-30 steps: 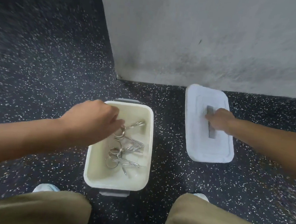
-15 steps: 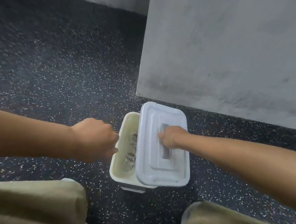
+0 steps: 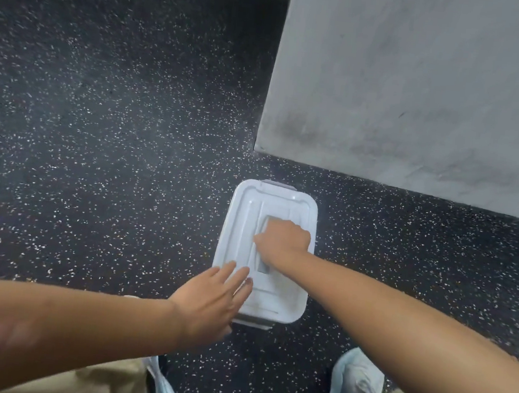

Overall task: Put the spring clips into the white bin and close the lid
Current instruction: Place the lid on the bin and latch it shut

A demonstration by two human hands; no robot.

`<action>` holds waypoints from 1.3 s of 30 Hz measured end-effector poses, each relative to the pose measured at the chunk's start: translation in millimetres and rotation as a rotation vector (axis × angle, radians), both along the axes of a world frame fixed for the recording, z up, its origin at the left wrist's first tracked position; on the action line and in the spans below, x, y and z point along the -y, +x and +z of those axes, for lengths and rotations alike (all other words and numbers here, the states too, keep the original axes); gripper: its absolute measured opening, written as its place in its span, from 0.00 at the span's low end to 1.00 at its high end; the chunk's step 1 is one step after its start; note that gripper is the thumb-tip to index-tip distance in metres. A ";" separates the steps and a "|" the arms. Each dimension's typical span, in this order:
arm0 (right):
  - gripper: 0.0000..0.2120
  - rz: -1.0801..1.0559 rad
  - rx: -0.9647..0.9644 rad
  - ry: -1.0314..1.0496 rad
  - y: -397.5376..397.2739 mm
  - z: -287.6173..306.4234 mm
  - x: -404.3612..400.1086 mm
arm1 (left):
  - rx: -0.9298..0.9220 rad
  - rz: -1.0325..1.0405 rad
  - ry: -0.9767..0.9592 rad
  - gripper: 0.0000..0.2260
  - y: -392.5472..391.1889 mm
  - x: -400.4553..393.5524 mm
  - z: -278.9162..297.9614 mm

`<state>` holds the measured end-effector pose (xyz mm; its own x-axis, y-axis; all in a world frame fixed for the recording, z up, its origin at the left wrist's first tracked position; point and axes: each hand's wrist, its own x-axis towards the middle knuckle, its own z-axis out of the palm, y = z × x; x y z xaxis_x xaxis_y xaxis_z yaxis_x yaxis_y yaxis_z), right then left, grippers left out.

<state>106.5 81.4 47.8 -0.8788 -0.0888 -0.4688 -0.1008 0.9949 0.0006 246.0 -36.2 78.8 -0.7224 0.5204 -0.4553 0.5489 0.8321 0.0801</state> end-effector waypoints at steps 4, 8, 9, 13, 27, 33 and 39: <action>0.14 0.137 -0.009 0.084 -8.6 -0.2 -2.8 | -0.031 0.005 0.032 0.46 3.7 -10.5 -36.7; 0.16 0.222 -0.247 -0.037 -41.5 -2.9 -14.8 | -0.066 0.025 0.045 0.51 4.8 -16.2 -59.2; 0.17 0.265 -0.300 -0.057 -52.7 -7.7 -18.1 | -0.060 0.029 0.042 0.50 4.5 -16.2 -62.0; 0.33 0.214 -0.063 -0.188 -96.4 -25.7 -26.0 | -0.059 0.046 0.052 0.46 0.5 -15.1 -63.9; 0.20 0.057 -0.150 -0.384 -104.6 -32.5 -24.6 | -0.159 0.057 -0.001 0.37 -0.7 -29.5 -71.3; 0.17 0.032 -0.221 -0.428 -95.5 -31.1 -23.4 | -0.214 0.003 -0.181 0.37 9.2 -36.1 -82.6; 0.16 0.102 -0.233 -0.372 -83.0 -29.1 -27.7 | -0.234 -0.075 -0.270 0.36 1.8 -35.3 -82.1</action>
